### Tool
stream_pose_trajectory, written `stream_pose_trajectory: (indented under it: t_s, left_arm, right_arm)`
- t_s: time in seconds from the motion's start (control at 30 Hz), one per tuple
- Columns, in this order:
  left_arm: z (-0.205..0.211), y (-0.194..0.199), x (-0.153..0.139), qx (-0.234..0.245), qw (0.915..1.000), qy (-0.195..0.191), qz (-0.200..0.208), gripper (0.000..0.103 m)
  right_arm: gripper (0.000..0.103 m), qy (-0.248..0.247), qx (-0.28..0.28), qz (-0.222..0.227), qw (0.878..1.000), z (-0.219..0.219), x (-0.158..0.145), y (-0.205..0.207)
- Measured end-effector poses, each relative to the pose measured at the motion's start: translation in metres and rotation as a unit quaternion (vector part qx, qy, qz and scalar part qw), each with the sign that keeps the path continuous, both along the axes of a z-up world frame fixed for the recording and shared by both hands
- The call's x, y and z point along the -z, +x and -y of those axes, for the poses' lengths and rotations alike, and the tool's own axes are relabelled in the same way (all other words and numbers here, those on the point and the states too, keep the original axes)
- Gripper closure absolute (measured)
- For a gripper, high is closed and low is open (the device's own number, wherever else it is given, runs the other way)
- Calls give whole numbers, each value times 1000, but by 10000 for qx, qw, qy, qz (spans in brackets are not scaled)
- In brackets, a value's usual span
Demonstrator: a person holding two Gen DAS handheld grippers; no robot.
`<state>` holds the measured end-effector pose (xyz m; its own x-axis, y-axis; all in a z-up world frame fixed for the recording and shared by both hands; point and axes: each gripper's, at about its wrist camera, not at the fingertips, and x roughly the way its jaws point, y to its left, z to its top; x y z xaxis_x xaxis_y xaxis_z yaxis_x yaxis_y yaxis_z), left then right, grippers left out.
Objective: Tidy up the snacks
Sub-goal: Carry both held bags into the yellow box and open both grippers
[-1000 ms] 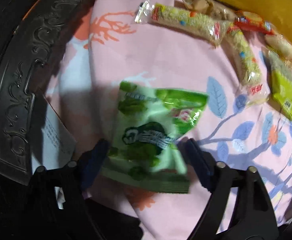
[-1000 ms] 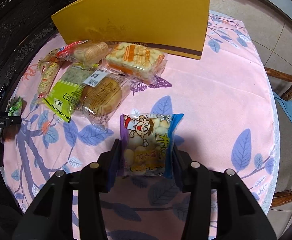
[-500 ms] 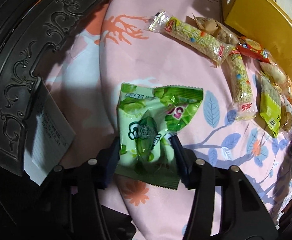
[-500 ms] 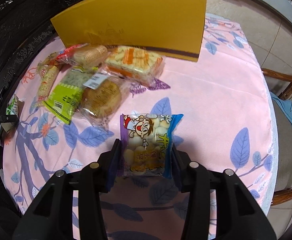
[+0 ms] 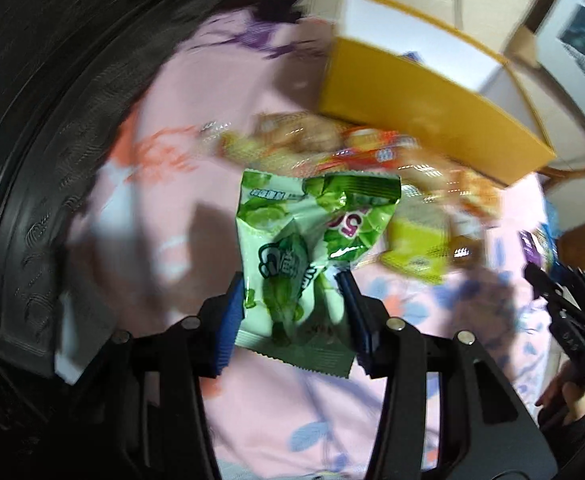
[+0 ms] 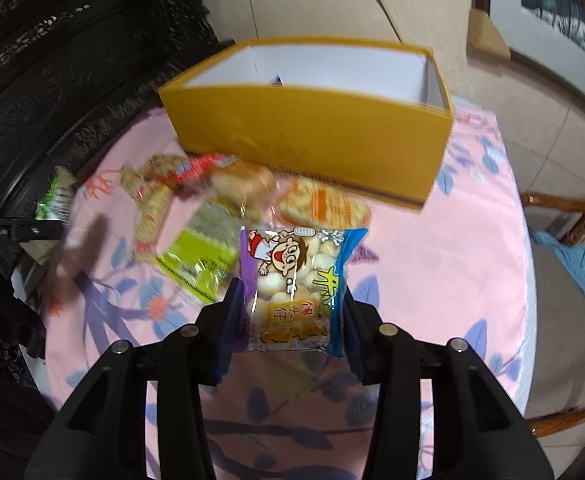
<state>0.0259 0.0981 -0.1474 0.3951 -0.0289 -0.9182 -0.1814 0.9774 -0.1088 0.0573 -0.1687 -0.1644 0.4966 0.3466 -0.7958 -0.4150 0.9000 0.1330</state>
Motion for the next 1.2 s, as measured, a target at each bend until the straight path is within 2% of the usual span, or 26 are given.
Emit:
stream_pose_trajectory:
  t_s: [0.23,0.33,0.47,0.97,1.13,1.2]
  left_arm:
    - [72,78,-28,695,9955,-62,643,55]
    - [91,104,-35,823,9939,-43,738,55]
    - [107,130,-42,946,9925,20,776,55]
    - [88,195,-62,801,9928,-37,888,55]
    - [86,216,-72,758,9923,-40,978,55]
    - [87,230,-77,765,9920,-29,1000,51]
  right_arm:
    - [57,233,379,416,9981,0,-56,37]
    - [57,274,476,660,9963,-5,-80,53]
    - [57,274,597,773,9948,-10,-96,70]
    - [57,282,730,901,9928,-21,-114,126]
    - [57,285,802,1104,9902,-22,-129,152]
    - [54,280,835,1158,9894,-21,-133,157]
